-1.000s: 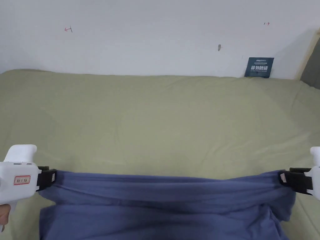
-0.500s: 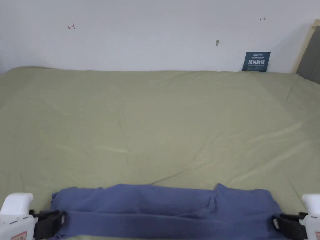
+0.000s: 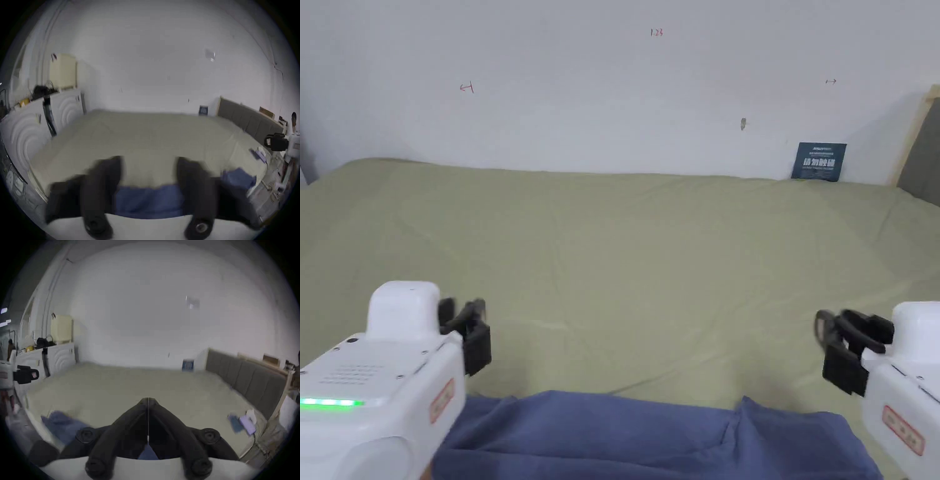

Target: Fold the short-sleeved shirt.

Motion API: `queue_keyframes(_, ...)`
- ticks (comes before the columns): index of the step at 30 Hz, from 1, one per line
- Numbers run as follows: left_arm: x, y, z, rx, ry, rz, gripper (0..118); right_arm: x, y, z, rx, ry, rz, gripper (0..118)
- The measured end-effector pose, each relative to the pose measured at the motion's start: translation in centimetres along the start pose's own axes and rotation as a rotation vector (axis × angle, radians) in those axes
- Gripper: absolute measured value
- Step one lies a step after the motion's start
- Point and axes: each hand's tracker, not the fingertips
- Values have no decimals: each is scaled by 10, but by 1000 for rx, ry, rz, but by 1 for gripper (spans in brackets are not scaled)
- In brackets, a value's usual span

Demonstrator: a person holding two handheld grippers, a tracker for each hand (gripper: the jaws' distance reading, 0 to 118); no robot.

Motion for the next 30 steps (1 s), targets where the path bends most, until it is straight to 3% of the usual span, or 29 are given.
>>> queue_keyframes(3,26,8,15,143,26,-9,0,-31,4,11,155,-119,99,2)
queue_keyframes(15,41,9,19,168,45,-51,0,-66,10,11,180,-69,55,2)
queue_keyframes(23,-50,-26,-55,-329,-7,33,0,-82,4,5,181,-73,17,2)
queue_keyframes(27,-132,-63,-98,-682,-106,379,0,-93,-3,1,173,-79,44,2)
queue_keyframes(30,-168,-83,-113,-804,-131,434,0,-99,-10,-2,152,-77,57,2)
